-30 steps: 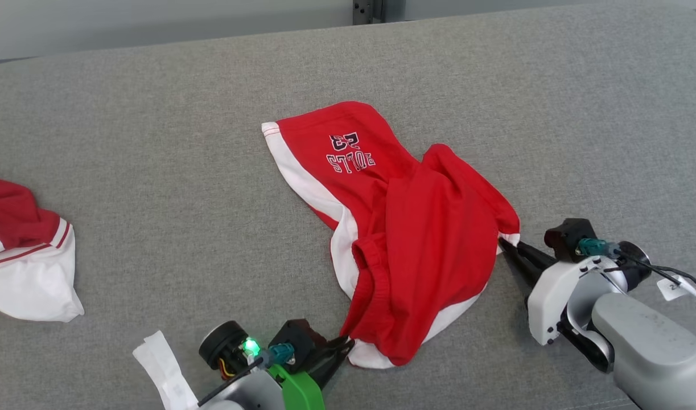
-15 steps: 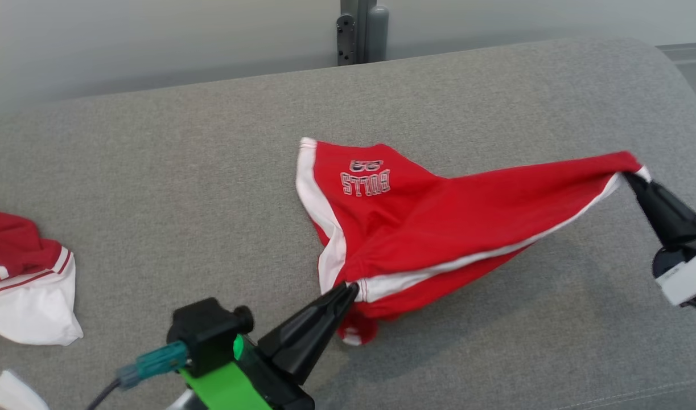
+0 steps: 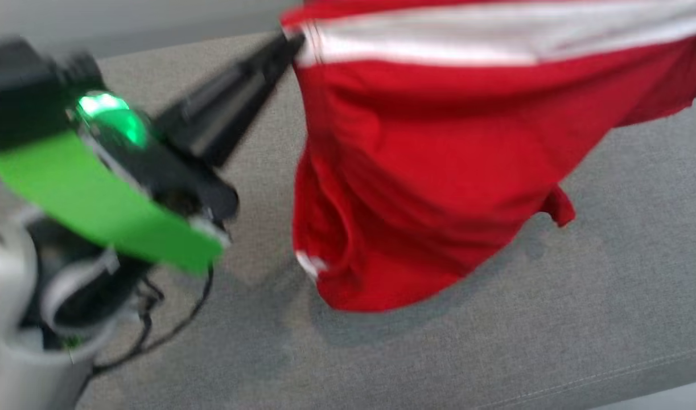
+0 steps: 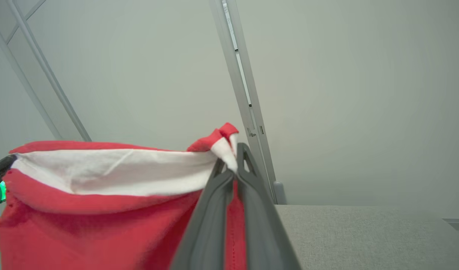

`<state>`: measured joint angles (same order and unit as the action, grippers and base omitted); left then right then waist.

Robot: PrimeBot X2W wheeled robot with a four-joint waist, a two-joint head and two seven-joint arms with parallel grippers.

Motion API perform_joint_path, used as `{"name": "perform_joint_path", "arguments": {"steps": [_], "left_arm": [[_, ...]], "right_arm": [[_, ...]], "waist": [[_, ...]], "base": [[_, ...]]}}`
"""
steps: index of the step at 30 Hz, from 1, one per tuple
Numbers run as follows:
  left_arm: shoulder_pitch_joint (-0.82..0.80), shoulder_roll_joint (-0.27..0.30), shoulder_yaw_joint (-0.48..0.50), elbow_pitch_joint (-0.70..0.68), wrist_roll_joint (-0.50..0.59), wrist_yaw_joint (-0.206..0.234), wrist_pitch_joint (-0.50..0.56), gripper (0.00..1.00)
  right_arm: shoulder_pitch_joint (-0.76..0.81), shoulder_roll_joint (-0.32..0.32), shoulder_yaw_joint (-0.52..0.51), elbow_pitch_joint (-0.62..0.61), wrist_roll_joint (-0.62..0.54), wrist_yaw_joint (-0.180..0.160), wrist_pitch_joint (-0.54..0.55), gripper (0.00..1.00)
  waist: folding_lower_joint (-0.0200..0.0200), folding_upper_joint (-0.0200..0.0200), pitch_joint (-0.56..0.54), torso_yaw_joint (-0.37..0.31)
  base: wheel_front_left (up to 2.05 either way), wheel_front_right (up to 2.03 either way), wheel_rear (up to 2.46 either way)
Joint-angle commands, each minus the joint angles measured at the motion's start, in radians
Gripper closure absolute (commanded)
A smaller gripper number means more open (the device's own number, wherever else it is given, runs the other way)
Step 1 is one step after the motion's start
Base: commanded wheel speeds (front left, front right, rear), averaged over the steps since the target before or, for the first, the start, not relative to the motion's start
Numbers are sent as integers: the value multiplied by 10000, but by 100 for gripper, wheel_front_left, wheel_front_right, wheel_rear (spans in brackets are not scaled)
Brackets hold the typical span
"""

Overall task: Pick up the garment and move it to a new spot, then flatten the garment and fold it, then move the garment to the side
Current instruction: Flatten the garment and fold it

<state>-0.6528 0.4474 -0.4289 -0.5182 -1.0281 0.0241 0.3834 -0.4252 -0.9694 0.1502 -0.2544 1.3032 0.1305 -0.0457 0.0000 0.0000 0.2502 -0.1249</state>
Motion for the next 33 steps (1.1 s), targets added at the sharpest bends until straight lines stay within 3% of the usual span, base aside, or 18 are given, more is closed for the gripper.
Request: {"name": "perform_joint_path", "arguments": {"steps": [1,4,8,12,16,21,26,30,33], "left_arm": [[-999,-204,254,733,-238,230,269,100],[-3143,-443,525,2770,-17,369,606,100],[-5587,-985,606,5949,943,137,-241,100],[-7479,-1522,484,8321,1963,-156,-1674,100],[-8126,-1763,314,9960,2452,-675,-2830,100],[-6505,-1912,208,11408,1946,-1276,-3712,100],[-3661,-2172,124,12165,999,-1517,-4494,100],[-1722,-2426,-440,11433,286,-1527,-4989,100],[-188,-2248,-1008,10413,-177,-1531,-5329,100]], "right_arm": [[-881,421,151,522,86,2,401,100],[-3139,1481,566,2220,-456,1,1368,100],[-6499,3817,974,5356,-2119,-5,2026,100],[-9260,5723,384,7710,-3428,-5,1319,100],[-10259,6716,223,8854,-4185,-4,705,100],[-8511,7072,626,8938,-3847,-2,445,100],[-5426,6813,1190,8744,-3078,-5,298,100],[-3239,6422,1240,8246,-2153,-5,-17,100],[-1795,6104,1163,7583,-1473,-5,-255,100]], "waist": [[0,0,1361,91],[0,0,2066,94],[0,0,2414,-24],[0,0,2800,-164],[0,0,3051,-224],[0,0,2799,-247],[0,0,2316,-214],[0,0,2043,-12],[0,0,1502,108]], "base": [[0,0,0],[0,0,0],[0,0,0],[0,0,0],[0,0,0],[0,0,0],[0,0,0],[0,0,0],[0,0,0]]}}
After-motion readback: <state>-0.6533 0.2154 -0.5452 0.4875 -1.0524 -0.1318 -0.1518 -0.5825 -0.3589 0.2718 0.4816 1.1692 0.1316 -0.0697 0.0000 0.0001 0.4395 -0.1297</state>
